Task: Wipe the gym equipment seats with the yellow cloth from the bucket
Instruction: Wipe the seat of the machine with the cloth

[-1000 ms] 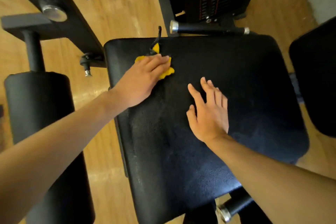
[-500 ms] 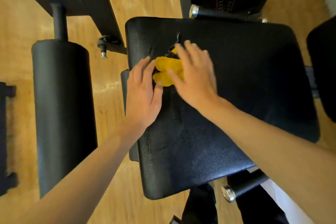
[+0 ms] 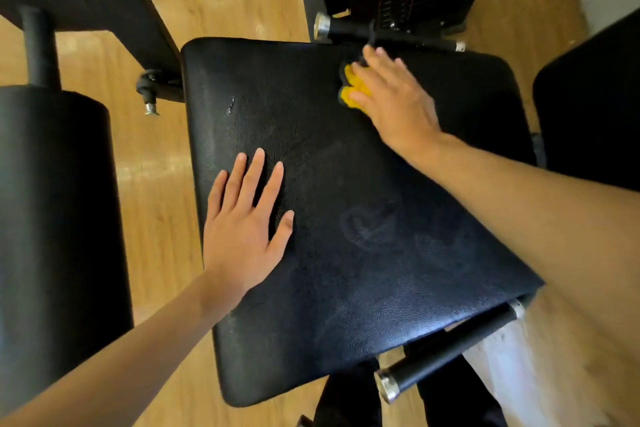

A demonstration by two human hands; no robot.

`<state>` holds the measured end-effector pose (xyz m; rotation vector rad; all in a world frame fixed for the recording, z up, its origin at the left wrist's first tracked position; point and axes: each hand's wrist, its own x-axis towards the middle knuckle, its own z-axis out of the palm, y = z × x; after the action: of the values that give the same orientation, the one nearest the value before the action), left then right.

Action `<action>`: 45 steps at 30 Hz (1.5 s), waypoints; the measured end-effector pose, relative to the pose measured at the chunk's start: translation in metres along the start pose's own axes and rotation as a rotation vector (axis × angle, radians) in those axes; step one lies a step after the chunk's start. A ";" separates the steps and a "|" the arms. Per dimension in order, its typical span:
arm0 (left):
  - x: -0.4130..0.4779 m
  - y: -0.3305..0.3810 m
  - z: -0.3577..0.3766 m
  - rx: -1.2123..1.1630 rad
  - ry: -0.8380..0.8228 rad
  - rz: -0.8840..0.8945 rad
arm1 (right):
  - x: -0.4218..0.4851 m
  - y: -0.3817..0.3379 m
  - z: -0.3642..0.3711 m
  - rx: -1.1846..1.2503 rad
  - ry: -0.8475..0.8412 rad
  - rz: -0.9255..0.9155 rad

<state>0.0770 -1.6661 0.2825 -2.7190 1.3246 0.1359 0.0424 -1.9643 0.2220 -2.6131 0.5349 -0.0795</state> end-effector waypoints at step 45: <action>-0.005 -0.002 0.004 -0.138 0.159 0.015 | -0.225 -0.055 0.030 0.044 -0.063 -0.275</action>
<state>0.0759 -1.6606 0.2796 -2.8883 1.4272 0.0128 -0.1407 -1.8196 0.2289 -2.6201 0.1481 -0.0951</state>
